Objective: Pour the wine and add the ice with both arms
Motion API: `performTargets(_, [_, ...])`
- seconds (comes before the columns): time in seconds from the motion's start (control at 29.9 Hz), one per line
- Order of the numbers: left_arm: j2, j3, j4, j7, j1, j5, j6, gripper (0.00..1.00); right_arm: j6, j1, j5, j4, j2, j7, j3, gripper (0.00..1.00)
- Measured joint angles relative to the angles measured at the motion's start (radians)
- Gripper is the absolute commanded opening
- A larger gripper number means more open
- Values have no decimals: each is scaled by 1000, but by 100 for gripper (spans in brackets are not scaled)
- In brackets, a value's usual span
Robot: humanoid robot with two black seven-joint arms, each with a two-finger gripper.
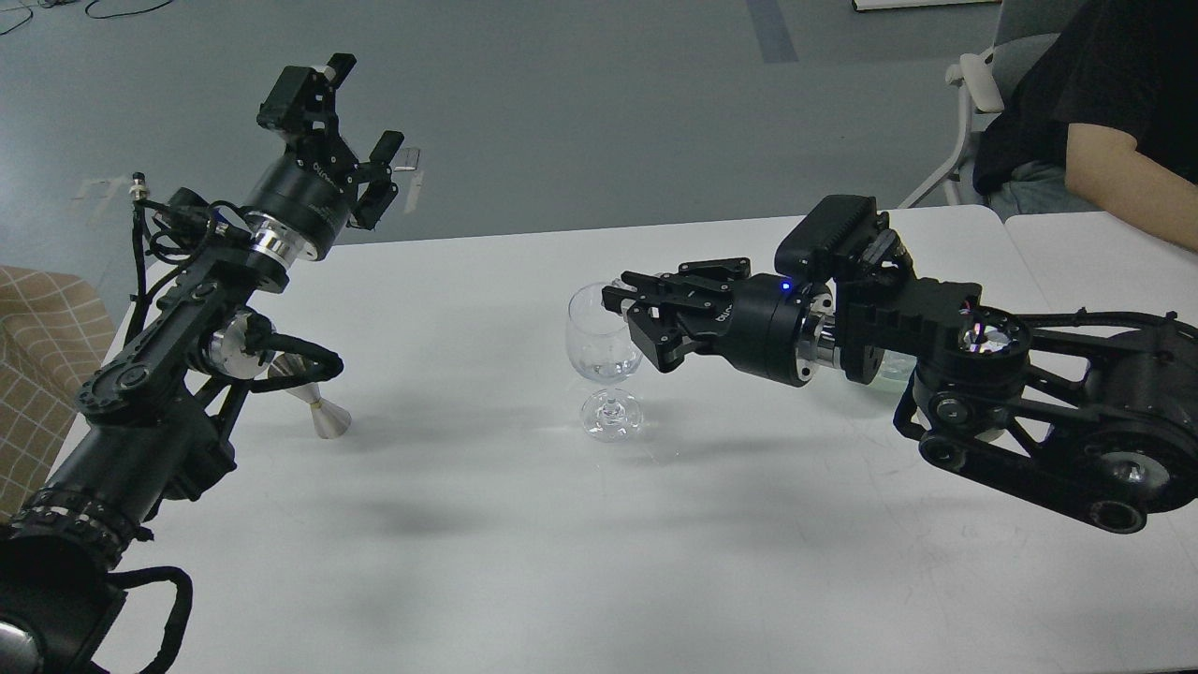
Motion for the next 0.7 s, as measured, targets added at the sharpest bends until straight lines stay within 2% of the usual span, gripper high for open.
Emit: performTargets(0.7, [6, 1, -17, 0, 0, 0, -2, 98, 0, -2, 0, -30, 43, -10, 0, 26])
